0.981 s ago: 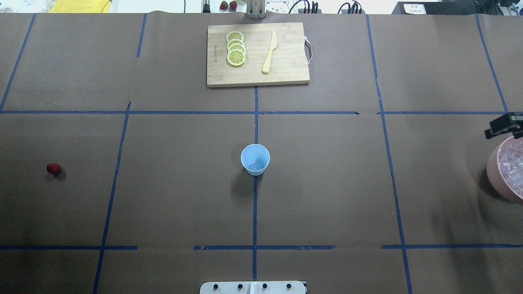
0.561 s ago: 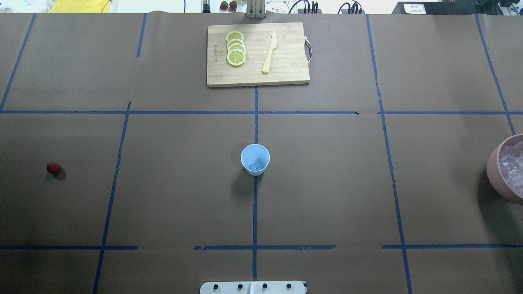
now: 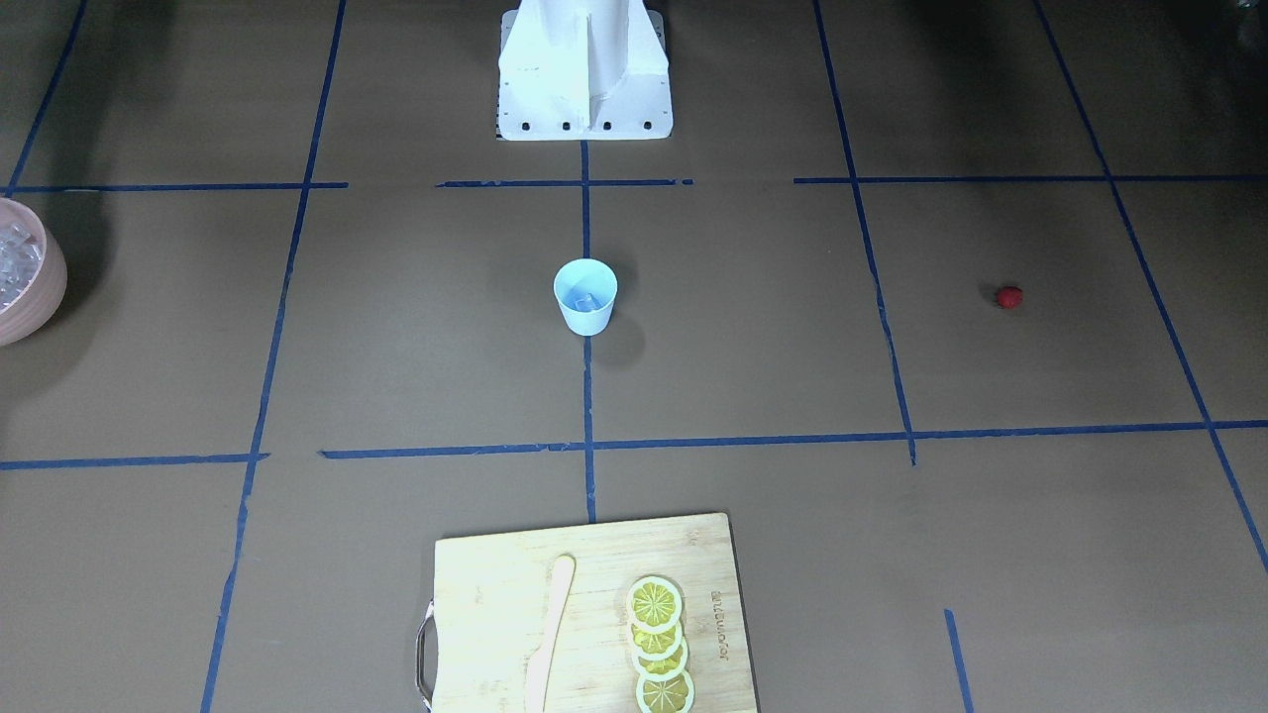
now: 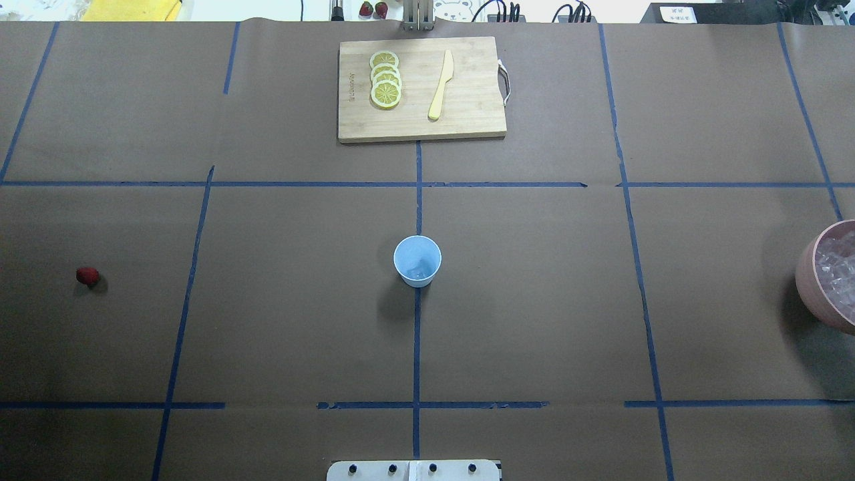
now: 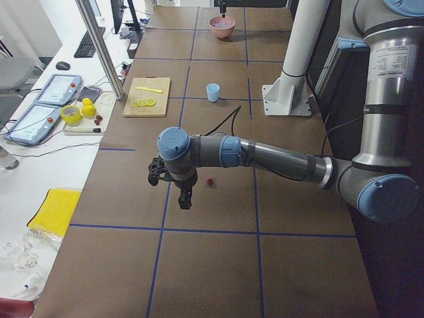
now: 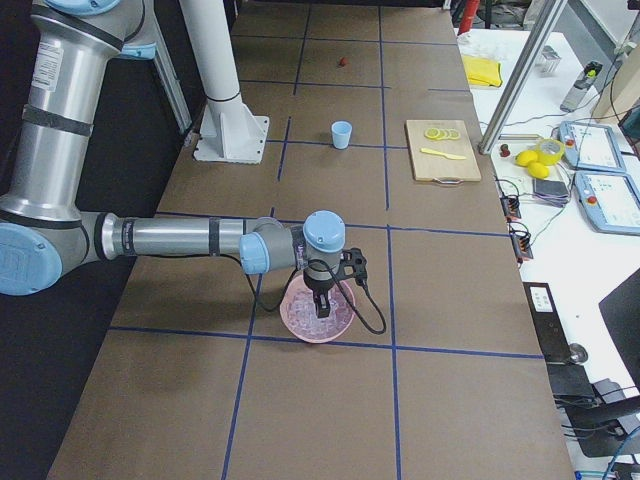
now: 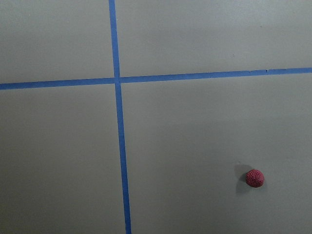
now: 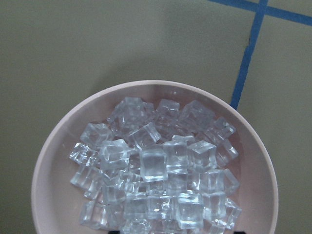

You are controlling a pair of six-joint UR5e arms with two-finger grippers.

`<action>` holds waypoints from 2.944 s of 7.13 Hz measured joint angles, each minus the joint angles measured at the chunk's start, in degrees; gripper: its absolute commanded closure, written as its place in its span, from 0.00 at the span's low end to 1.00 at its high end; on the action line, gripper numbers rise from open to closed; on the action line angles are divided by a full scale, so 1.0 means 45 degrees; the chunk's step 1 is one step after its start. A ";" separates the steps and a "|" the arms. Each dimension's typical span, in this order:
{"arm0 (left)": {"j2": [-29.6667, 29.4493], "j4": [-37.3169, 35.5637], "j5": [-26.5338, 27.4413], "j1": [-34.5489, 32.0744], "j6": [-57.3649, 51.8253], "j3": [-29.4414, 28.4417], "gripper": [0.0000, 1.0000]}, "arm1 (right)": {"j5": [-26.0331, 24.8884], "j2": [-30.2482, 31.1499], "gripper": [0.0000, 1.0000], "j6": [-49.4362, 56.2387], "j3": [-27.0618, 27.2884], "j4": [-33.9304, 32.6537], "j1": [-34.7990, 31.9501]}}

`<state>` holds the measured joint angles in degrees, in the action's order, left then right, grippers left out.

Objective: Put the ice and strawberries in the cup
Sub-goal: 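Grasp another ice cube from the bowl with the right gripper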

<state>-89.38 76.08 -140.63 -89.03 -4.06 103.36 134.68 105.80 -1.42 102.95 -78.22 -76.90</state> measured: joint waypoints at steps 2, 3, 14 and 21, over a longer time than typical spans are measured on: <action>-0.0007 0.0032 0.0000 0.0000 0.0237 -0.0005 0.00 | -0.0002 -0.0072 0.16 0.0001 -0.1134 0.1418 0.0018; -0.0006 0.0042 0.0000 0.0000 0.0300 0.0002 0.00 | 0.0026 -0.0113 0.17 -0.0240 -0.1365 0.1907 0.0027; -0.0001 0.0047 -0.0312 0.0000 0.0414 0.0019 0.00 | 0.0022 -0.0152 0.37 -0.0659 -0.1721 0.2378 0.0686; -0.0001 0.0047 -0.0312 0.0000 0.0414 0.0002 0.00 | 0.0053 -0.0210 1.00 -0.0637 -0.1896 0.2408 0.0703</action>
<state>-89.39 76.29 -142.03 -89.03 -2.20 103.37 134.91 104.86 -4.28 94.42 -67.38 -73.73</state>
